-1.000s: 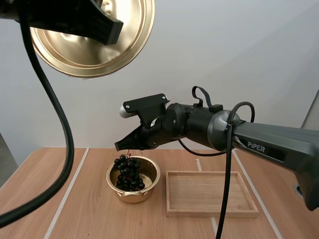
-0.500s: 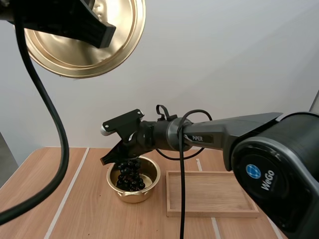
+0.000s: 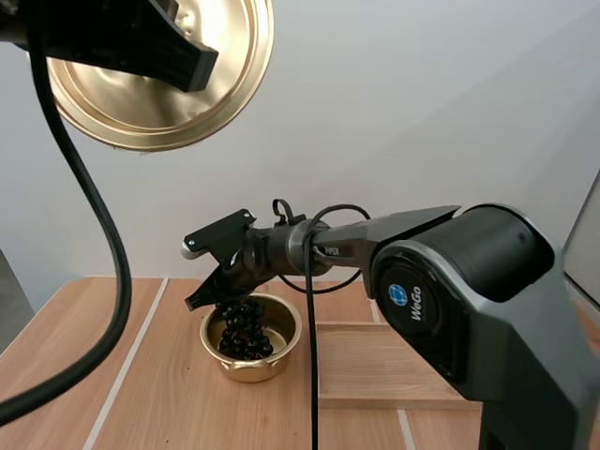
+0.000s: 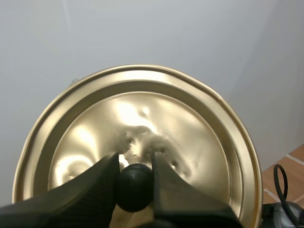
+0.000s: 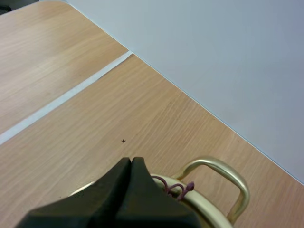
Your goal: Open the lid, put the grape in the pot, and close it
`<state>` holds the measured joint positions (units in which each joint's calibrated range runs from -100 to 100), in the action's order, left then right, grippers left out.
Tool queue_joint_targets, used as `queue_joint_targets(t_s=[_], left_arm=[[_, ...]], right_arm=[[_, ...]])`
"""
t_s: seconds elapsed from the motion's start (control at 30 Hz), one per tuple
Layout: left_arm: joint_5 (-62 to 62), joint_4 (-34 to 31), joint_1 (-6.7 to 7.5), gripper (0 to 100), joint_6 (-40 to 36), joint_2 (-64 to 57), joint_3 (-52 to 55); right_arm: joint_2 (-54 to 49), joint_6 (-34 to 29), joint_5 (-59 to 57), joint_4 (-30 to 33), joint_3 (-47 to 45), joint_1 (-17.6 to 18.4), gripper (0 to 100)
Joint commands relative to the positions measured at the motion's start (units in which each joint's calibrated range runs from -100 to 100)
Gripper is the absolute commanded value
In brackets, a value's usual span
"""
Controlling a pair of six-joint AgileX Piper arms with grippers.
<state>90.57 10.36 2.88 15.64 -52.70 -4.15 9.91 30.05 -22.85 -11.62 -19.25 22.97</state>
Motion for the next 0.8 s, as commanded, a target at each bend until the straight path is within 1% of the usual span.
queue_joint_targets(t_s=[0.0, 0.2, 0.37, 0.47, 0.77], left_arm=[[-0.7, -0.1, 0.16, 0, -0.6, -0.2, -0.4], [-0.7, 0.1, 0.16, 0, -0.6, -0.2, -0.4], [-0.7, 0.1, 0.16, 0, -0.6, -0.2, -0.4], [-0.7, 0.1, 0.16, 0, -0.6, -0.2, -0.4], [-1.8, 0.1, 0.16, 0, -0.6, -0.2, -0.4]], right_arm=[[1.8, 0.4, -1.5, 0.9, 0.3, -0.7, 0], [3.3, 0.2, -9.1, 1.4, 0.3, -1.9, 0], [3.3, 0.2, -18.3, 2.1, 0.0, -4.0, 0], [3.3, 0.2, -22.1, 2.2, -0.8, -4.5, 0], [2.6, 0.2, -22.2, 2.1, -5.5, -4.5, 0]])
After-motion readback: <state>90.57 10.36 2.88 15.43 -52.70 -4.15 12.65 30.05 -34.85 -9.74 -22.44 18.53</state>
